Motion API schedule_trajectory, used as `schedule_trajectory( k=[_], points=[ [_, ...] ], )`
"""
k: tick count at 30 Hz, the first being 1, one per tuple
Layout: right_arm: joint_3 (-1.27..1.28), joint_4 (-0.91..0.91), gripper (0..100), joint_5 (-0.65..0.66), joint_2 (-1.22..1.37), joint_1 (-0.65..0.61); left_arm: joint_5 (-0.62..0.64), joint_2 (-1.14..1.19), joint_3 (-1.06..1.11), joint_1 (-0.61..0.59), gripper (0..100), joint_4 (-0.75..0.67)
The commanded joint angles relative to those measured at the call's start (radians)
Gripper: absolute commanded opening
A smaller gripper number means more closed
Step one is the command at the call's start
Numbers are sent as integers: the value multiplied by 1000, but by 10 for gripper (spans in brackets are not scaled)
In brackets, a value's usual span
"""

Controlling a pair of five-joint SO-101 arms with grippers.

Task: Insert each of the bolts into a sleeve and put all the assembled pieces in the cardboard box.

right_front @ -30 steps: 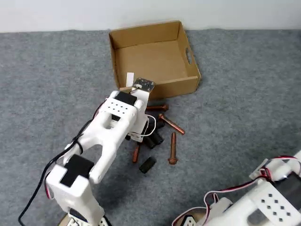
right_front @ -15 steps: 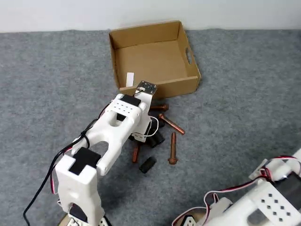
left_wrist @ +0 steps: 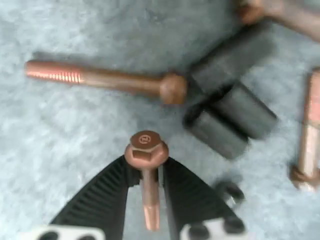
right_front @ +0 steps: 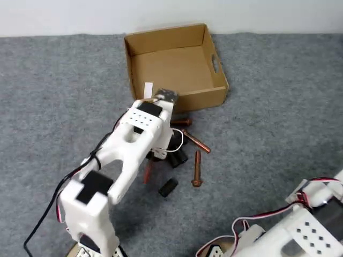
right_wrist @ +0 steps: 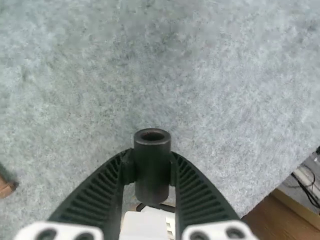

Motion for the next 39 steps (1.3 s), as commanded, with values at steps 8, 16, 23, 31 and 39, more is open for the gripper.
schedule_trajectory(
  k=[8,16,23,31,39],
  points=[
    [-63,27,9,3,-25,-239,12,-663,174,-71,3,75],
    [-58,25,9,-46,-142,-444,18,-1085,420,-170,3,0],
    [-55,16,9,-275,-239,-805,117,-1418,538,-203,4,-29],
    [149,-166,9,-400,-381,-1099,115,-1821,743,-203,5,-216],
    [350,-285,9,-391,-561,-1423,115,-2084,868,-184,5,-236]
  ],
)
